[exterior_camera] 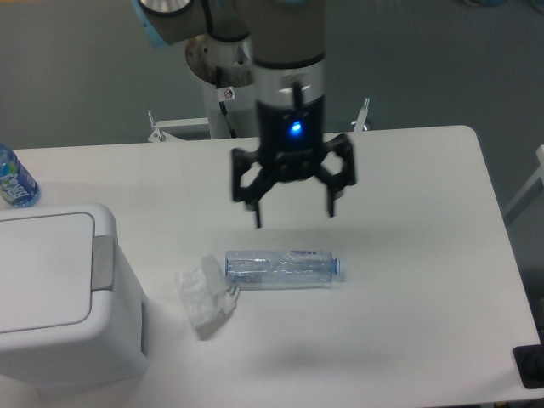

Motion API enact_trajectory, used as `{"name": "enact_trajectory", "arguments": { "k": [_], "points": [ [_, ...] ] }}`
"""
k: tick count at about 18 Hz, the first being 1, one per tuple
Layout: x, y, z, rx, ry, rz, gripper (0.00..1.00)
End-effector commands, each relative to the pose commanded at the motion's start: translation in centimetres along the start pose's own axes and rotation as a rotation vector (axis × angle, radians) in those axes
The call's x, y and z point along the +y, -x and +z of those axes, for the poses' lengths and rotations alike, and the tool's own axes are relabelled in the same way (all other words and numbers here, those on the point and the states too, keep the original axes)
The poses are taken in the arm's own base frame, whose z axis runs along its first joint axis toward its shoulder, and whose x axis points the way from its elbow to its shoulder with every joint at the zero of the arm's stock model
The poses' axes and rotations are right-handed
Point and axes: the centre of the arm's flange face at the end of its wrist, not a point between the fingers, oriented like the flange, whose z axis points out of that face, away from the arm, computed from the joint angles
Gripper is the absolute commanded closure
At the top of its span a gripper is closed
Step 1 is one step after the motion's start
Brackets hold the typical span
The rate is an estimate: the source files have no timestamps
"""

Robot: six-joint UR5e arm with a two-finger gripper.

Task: Open the trash can
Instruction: 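Move the open gripper over to the white trash bin's lid, then press down on the bin lid with the gripper to flip it open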

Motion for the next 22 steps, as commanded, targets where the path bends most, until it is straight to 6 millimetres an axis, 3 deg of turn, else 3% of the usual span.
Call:
{"name": "enact_trajectory", "arguments": {
  "k": [5,11,22],
  "points": [
    [0.3,-5.8,1.7,0.052,0.014,0.016,0.00],
    [0.7,-9.7,2.5,0.086,0.027,-0.001,0.00],
    [1.6,-11.1,4.0,0.091,0.059,0.017,0.00]
  ]
}}
